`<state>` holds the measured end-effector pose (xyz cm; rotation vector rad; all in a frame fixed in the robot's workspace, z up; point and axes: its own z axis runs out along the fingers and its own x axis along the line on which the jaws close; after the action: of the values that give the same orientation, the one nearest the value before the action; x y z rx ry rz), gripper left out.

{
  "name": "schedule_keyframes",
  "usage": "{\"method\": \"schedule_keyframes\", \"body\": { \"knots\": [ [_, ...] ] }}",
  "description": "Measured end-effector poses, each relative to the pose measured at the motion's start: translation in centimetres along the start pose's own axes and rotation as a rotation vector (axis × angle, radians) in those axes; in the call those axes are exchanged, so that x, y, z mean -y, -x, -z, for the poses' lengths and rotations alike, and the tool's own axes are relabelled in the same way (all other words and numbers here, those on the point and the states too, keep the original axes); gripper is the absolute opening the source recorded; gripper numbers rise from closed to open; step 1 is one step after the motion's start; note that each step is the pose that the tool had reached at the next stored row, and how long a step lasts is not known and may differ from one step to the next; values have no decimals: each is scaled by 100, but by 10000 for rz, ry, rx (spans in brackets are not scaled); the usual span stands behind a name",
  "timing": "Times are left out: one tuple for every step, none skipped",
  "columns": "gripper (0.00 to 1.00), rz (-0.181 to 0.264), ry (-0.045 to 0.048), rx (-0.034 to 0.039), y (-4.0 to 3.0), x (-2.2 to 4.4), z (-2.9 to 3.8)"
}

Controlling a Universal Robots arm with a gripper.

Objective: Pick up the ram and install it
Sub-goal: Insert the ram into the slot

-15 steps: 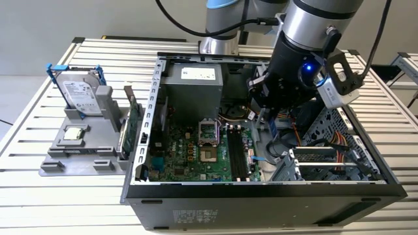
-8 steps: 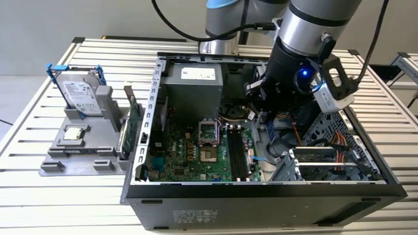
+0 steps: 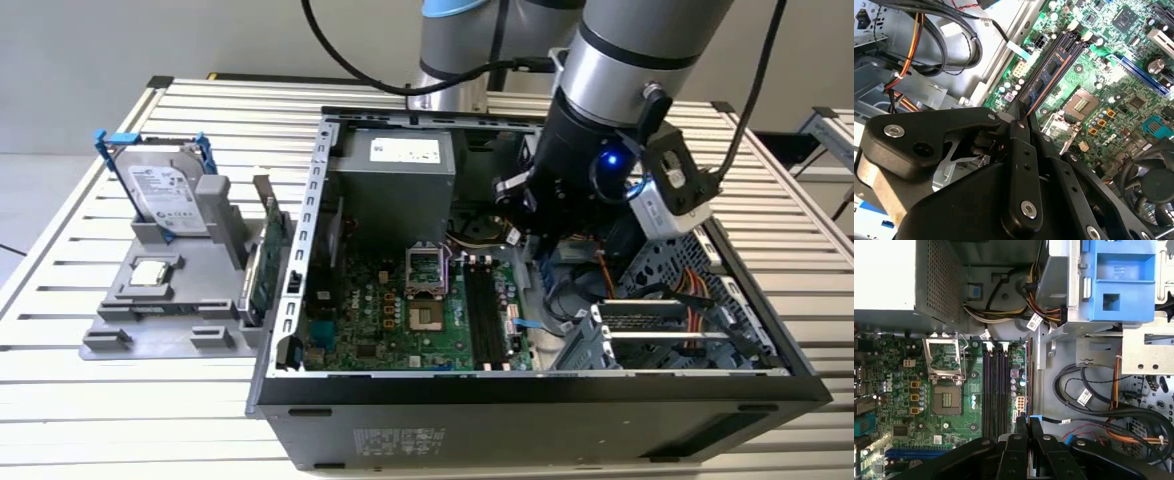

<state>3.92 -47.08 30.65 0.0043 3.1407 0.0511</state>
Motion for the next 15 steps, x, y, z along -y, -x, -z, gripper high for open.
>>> {"method": "schedule_keyframes", "body": {
  "knots": [
    [0,0,-1,0,-5,3,-9],
    [0,0,0,0,-9,5,-21],
    [0,0,0,0,-13,7,-31],
    [0,0,0,0,-17,9,-42],
    [0,-1,0,0,-21,10,-55],
    [0,0,0,0,-26,14,-70],
    [0,0,-1,0,-30,18,-79],
    [0,0,-1,0,-36,23,-87],
    [0,-1,-2,0,-41,29,-94],
    [0,0,0,0,-46,34,-102],
    [0,0,0,0,-53,40,-111],
    [0,0,-1,0,-58,46,-120],
    [0,0,-1,0,-64,54,-131],
    [0,0,-1,0,-71,63,-141],
    [0,0,0,0,-76,72,-151]
  ]
}}
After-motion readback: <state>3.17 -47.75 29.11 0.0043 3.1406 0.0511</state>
